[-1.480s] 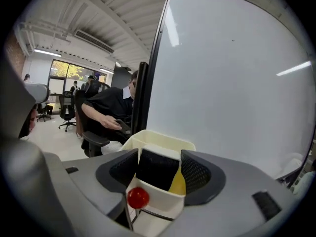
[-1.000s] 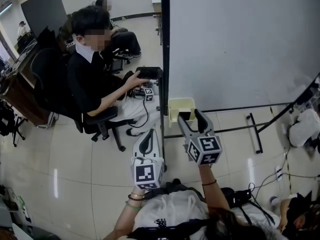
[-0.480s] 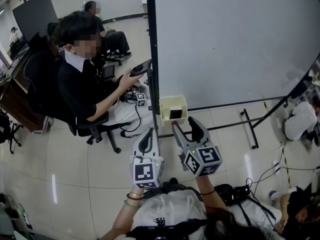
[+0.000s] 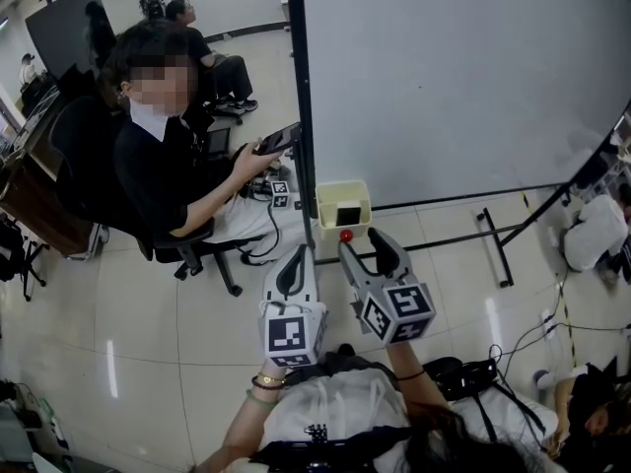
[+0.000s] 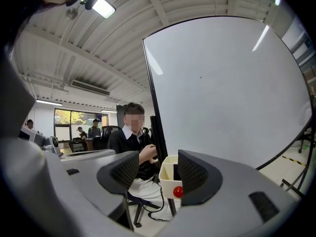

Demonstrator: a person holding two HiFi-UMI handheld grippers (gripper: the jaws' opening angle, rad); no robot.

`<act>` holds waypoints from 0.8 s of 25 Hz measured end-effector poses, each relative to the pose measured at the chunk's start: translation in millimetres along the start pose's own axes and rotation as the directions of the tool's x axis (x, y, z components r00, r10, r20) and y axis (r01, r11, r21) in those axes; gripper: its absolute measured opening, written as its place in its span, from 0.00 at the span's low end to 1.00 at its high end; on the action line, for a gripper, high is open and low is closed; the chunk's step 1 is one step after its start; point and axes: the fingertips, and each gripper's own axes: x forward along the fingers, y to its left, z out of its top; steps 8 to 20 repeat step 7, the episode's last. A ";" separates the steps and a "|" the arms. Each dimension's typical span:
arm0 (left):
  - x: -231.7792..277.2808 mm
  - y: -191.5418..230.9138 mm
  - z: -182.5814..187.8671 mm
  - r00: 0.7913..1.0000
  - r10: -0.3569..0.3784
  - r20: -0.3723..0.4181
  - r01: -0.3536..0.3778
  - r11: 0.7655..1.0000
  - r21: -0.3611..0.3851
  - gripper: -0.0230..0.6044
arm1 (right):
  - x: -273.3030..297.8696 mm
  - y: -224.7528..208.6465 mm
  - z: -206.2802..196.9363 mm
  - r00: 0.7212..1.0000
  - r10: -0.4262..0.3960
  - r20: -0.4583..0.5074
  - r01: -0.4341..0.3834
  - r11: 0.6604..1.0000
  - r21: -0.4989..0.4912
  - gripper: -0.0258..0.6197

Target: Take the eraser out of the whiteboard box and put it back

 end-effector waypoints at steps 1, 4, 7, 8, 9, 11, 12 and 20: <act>-0.2 0.5 0.2 1.000 0.003 -0.001 -0.003 1.000 0.001 0.04 | 0.4 0.2 -0.1 1.000 0.002 0.001 -0.002 1.000 0.000 0.45; -1.7 1.0 -1.5 1.000 0.008 -0.007 -0.008 1.000 0.002 0.04 | 0.7 0.7 -3.0 1.000 0.007 0.006 -0.007 1.000 0.011 0.44; -3.3 0.6 -3.3 1.000 0.011 -0.010 -0.011 1.000 0.006 0.04 | -1.7 1.3 -4.2 1.000 0.003 0.000 -0.003 1.000 0.008 0.44; -3.3 0.6 -3.3 1.000 0.011 -0.010 -0.011 1.000 0.006 0.04 | -1.7 1.3 -4.2 1.000 0.003 0.000 -0.003 1.000 0.008 0.44; -3.3 0.6 -3.3 1.000 0.011 -0.010 -0.011 1.000 0.006 0.04 | -1.7 1.3 -4.2 1.000 0.003 0.000 -0.003 1.000 0.008 0.44; -3.3 0.6 -3.3 1.000 0.011 -0.010 -0.011 1.000 0.006 0.04 | -1.7 1.3 -4.2 1.000 0.003 0.000 -0.003 1.000 0.008 0.44; -3.3 0.6 -3.3 1.000 0.011 -0.010 -0.011 1.000 0.006 0.04 | -1.7 1.3 -4.2 1.000 0.003 0.000 -0.003 1.000 0.008 0.44; -3.3 0.6 -3.3 1.000 0.011 -0.010 -0.011 1.000 0.006 0.04 | -1.7 1.3 -4.2 1.000 0.003 0.000 -0.003 1.000 0.008 0.44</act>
